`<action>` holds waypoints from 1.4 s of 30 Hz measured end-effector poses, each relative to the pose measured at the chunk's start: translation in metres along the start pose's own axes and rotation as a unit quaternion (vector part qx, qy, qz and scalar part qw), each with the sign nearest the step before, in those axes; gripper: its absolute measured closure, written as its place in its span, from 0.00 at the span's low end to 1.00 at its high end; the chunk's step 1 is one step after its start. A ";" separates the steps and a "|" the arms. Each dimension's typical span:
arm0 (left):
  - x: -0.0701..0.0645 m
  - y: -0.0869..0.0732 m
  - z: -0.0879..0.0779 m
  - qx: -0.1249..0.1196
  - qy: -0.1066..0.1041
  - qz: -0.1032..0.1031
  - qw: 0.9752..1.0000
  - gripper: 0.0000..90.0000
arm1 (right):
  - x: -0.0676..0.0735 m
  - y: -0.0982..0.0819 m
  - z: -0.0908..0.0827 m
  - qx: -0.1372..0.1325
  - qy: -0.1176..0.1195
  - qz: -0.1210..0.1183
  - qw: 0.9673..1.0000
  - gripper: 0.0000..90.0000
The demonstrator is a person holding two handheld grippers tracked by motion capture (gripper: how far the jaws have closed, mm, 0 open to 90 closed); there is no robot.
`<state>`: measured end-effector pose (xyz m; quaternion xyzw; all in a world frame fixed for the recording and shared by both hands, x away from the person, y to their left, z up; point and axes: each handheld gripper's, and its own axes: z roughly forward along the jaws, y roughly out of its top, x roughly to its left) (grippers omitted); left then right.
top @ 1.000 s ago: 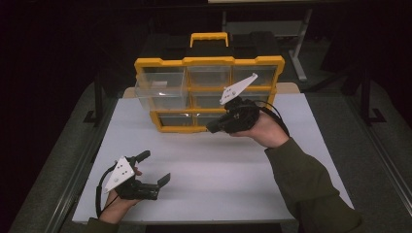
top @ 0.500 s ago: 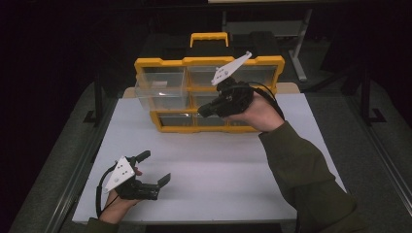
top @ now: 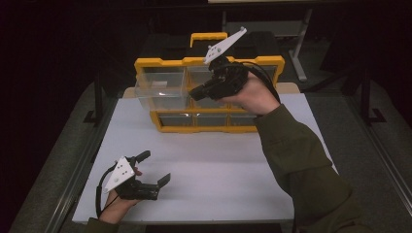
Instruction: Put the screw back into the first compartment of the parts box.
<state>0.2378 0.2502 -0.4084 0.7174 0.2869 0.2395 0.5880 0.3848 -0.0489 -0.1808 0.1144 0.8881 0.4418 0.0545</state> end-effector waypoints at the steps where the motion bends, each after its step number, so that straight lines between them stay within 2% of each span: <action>1: 0.000 0.000 0.000 0.000 0.000 0.000 1.000 0.00 | -0.001 0.002 0.000 -0.004 0.000 -0.001 1.000 0.97; 2: 0.000 0.000 -0.001 0.004 0.000 0.006 1.000 0.00 | -0.001 0.004 0.000 -0.007 -0.001 -0.002 1.000 0.97; 10: 0.001 0.000 0.000 0.001 0.000 0.005 1.000 0.00 | -0.007 0.021 0.000 -0.012 -0.011 -0.006 1.000 0.97; 15: 0.001 0.000 0.000 -0.003 0.000 0.007 1.000 0.00 | -0.011 0.029 0.002 -0.024 -0.017 0.007 1.000 0.97; 18: 0.000 0.000 0.000 -0.003 0.000 0.001 1.000 0.00 | -0.014 0.034 0.005 -0.028 -0.021 0.008 0.999 0.97; 22: 0.001 0.000 -0.001 0.000 0.001 0.005 1.000 0.00 | -0.018 0.039 0.010 -0.033 -0.023 0.007 0.999 0.97; 24: 0.001 0.000 -0.001 0.003 0.000 0.007 1.000 0.00 | -0.018 0.042 0.014 -0.034 -0.022 0.020 0.999 0.97; 25: 0.000 0.000 -0.001 0.002 0.000 0.001 1.000 0.00 | -0.019 0.043 0.016 -0.035 -0.022 0.019 0.999 0.97; 31: 0.000 -0.001 0.000 -0.003 -0.001 -0.006 1.000 0.00 | -0.020 0.049 0.029 -0.019 -0.023 0.024 0.999 0.97; 34: 0.001 0.000 -0.001 0.002 -0.001 0.002 1.000 0.00 | -0.023 0.052 0.035 -0.011 -0.029 0.017 0.999 0.97; 35: 0.000 0.000 -0.001 -0.002 -0.002 -0.006 1.000 0.00 | -0.024 0.052 0.038 -0.010 -0.029 0.018 0.999 0.97; 36: 0.000 0.000 -0.001 -0.001 -0.002 -0.002 1.000 0.00 | -0.023 0.053 0.040 -0.008 -0.029 0.024 0.999 0.97; 39: 0.001 0.000 -0.001 0.005 0.000 0.004 1.000 0.00 | -0.025 0.055 0.046 -0.002 -0.034 0.020 0.999 0.97; 42: 0.001 0.000 -0.001 0.005 0.000 0.002 1.000 0.00 | -0.026 0.057 0.051 0.005 -0.034 0.020 0.999 0.97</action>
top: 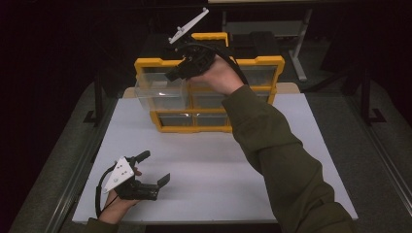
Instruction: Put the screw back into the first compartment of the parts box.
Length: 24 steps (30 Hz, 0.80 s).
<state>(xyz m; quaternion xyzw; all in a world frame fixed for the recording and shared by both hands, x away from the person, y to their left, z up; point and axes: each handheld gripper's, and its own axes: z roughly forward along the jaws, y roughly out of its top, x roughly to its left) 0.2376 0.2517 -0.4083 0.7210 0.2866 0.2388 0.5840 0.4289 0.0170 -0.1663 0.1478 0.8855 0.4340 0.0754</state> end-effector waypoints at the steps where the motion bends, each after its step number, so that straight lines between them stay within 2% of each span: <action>1: 0.000 0.000 0.000 0.000 0.000 -0.002 1.000 0.00 | 0.000 0.000 0.001 0.001 -0.002 -0.001 1.000 0.97; 3: 0.000 0.000 0.000 -0.001 0.000 0.000 1.000 0.00 | 0.000 0.001 0.003 0.001 0.000 -0.001 1.000 0.97; 5: -0.001 0.000 0.000 -0.007 0.000 -0.008 1.000 0.00 | 0.000 0.001 0.005 0.006 0.000 0.004 1.000 0.97; 6: -0.002 0.000 0.001 -0.008 -0.001 -0.010 1.000 0.00 | -0.001 0.001 0.007 0.009 -0.002 -0.002 1.000 0.97; 8: -0.002 0.000 0.001 -0.008 0.000 -0.008 1.000 0.00 | -0.001 0.001 0.009 0.011 0.000 0.003 1.000 0.97; 18: -0.002 0.000 0.001 -0.009 0.001 -0.010 1.000 0.00 | -0.003 -0.001 0.016 0.026 -0.003 -0.008 1.000 0.96; 21: -0.002 0.000 0.000 -0.008 0.001 -0.006 1.000 0.00 | -0.003 -0.001 0.015 0.021 -0.006 -0.005 1.000 0.87; 23: -0.002 0.000 0.000 -0.007 0.001 -0.006 1.000 0.00 | -0.003 -0.001 0.013 0.016 -0.008 -0.002 1.000 0.86; 24: -0.002 0.000 0.000 -0.007 0.001 -0.006 1.000 0.00 | -0.002 0.000 0.012 0.016 -0.008 0.007 1.000 0.88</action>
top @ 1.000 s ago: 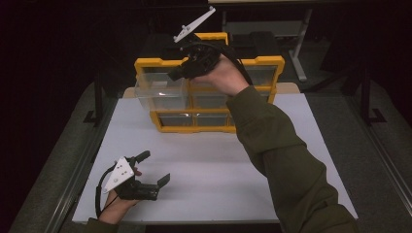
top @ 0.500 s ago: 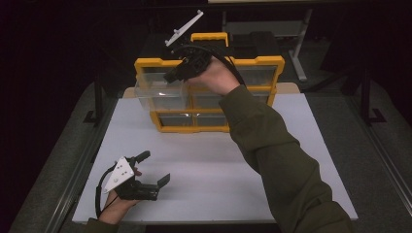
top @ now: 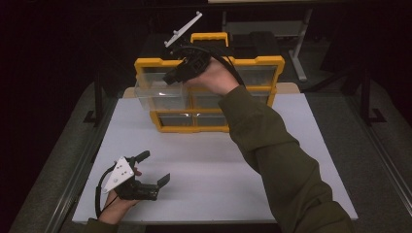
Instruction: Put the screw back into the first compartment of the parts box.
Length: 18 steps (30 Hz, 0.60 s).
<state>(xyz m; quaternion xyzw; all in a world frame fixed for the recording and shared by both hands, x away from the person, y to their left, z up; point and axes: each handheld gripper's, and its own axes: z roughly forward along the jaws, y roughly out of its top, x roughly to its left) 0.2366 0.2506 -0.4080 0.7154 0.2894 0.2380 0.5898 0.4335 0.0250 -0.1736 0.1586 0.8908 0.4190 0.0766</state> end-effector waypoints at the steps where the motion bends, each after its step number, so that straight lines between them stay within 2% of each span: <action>1: 0.000 0.000 0.000 0.000 0.000 0.000 1.000 0.00 | 0.000 0.000 0.000 0.000 0.000 0.000 1.000 0.88; 2: 0.000 0.000 0.000 0.000 0.000 -0.001 1.000 0.00 | -0.001 -0.001 -0.002 -0.003 0.000 -0.007 1.000 0.95; 4: -0.001 0.000 0.000 0.000 0.000 -0.003 1.000 0.00 | -0.001 -0.001 -0.005 -0.006 0.002 -0.005 1.000 0.99; 6: 0.000 0.000 0.000 0.002 0.000 0.000 1.000 0.00 | -0.002 -0.002 -0.009 -0.011 0.005 -0.001 1.000 0.99; 7: 0.001 0.000 -0.001 0.007 0.001 0.008 1.000 0.00 | -0.001 -0.002 -0.011 -0.013 0.007 0.002 1.000 0.99; 12: -0.001 0.000 0.000 0.000 0.001 -0.003 1.000 0.00 | 0.002 -0.004 -0.019 -0.023 0.014 0.003 1.000 0.99; 14: 0.000 0.000 0.000 0.003 0.001 0.005 1.000 0.00 | 0.004 -0.006 -0.026 -0.033 0.021 0.000 0.999 0.99; 18: 0.000 0.000 0.000 0.006 0.000 0.008 1.000 0.00 | 0.008 -0.008 -0.032 -0.041 0.028 -0.002 0.999 0.99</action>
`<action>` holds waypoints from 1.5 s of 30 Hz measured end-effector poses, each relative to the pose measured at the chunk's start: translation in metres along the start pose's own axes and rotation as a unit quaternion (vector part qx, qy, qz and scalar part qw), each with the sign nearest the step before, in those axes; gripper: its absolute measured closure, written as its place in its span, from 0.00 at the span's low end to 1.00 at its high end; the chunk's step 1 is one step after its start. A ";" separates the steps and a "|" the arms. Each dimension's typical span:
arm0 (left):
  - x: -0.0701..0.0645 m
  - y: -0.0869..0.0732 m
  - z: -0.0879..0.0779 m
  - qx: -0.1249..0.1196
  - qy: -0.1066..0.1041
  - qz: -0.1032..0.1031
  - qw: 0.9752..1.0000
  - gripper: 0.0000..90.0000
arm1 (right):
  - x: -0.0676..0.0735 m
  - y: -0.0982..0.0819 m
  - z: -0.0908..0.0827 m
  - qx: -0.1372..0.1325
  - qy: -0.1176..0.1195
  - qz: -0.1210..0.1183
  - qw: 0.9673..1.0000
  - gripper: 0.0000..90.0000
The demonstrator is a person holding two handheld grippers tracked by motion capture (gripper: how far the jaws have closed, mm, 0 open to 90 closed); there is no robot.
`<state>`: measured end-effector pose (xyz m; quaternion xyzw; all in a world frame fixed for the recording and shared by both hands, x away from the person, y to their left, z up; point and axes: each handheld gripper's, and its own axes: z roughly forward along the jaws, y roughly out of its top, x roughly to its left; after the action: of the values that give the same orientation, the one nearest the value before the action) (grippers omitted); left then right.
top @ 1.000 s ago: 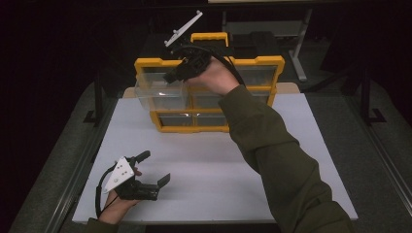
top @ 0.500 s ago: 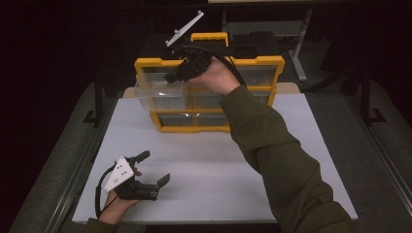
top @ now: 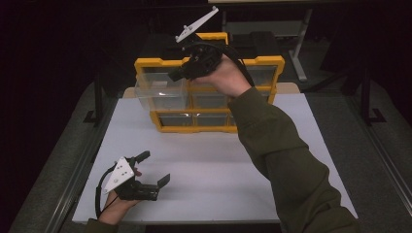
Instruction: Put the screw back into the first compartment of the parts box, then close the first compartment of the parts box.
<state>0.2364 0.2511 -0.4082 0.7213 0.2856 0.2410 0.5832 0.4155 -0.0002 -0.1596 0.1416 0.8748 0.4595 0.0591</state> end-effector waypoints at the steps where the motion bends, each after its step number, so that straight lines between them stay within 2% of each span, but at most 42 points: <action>1: 0.000 0.000 0.000 -0.001 0.001 -0.002 1.000 0.00 | 0.004 -0.001 -0.003 -0.007 0.009 -0.002 1.000 0.99; 3: 0.001 0.000 0.001 -0.001 0.000 0.005 1.000 0.00 | 0.008 -0.003 -0.005 -0.009 0.018 -0.016 1.000 0.99; 4: 0.001 0.000 0.001 -0.001 0.000 0.005 1.000 0.00 | 0.008 -0.003 -0.005 -0.009 0.018 -0.016 1.000 0.99; 5: 0.000 -0.001 0.001 -0.002 0.000 0.001 1.000 0.00 | 0.011 -0.004 -0.005 -0.009 0.023 -0.027 0.999 0.99; 8: 0.000 -0.001 0.001 -0.003 0.000 0.002 1.000 0.00 | 0.016 -0.006 -0.004 -0.010 0.027 -0.027 0.999 0.99; 14: 0.000 -0.001 0.001 -0.003 0.001 0.001 1.000 0.00 | 0.023 -0.008 0.006 0.000 0.044 -0.045 0.998 0.99; 20: 0.000 -0.001 0.001 -0.003 0.001 0.002 1.000 0.00 | 0.027 -0.007 0.016 0.010 0.051 -0.041 0.998 0.99; 21: 0.000 -0.001 0.001 -0.003 0.001 0.003 1.000 0.00 | 0.027 -0.008 0.018 0.011 0.050 -0.048 0.998 1.00; 27: 0.000 0.000 0.000 -0.001 0.001 0.000 1.000 0.00 | 0.029 -0.009 0.029 0.024 0.047 -0.051 0.997 1.00; 33: 0.000 0.000 0.000 0.000 0.002 -0.001 1.000 0.00 | 0.027 -0.009 0.033 0.034 0.032 -0.060 0.997 1.00; 39: -0.001 0.000 0.000 -0.001 0.001 0.000 1.000 0.00 | 0.021 -0.008 0.036 0.030 0.022 -0.051 0.998 1.00; 44: -0.001 0.000 0.000 -0.007 0.001 -0.010 1.000 0.00 | 0.015 -0.006 0.038 0.027 0.016 -0.043 0.999 1.00; 45: 0.001 0.000 -0.002 0.005 0.003 0.001 1.000 0.00 | 0.011 -0.006 0.039 0.027 0.014 -0.042 0.999 1.00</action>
<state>0.2359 0.2530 -0.4074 0.7235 0.2878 0.2422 0.5788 0.4126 0.0306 -0.1860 0.1000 0.8926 0.4352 0.0622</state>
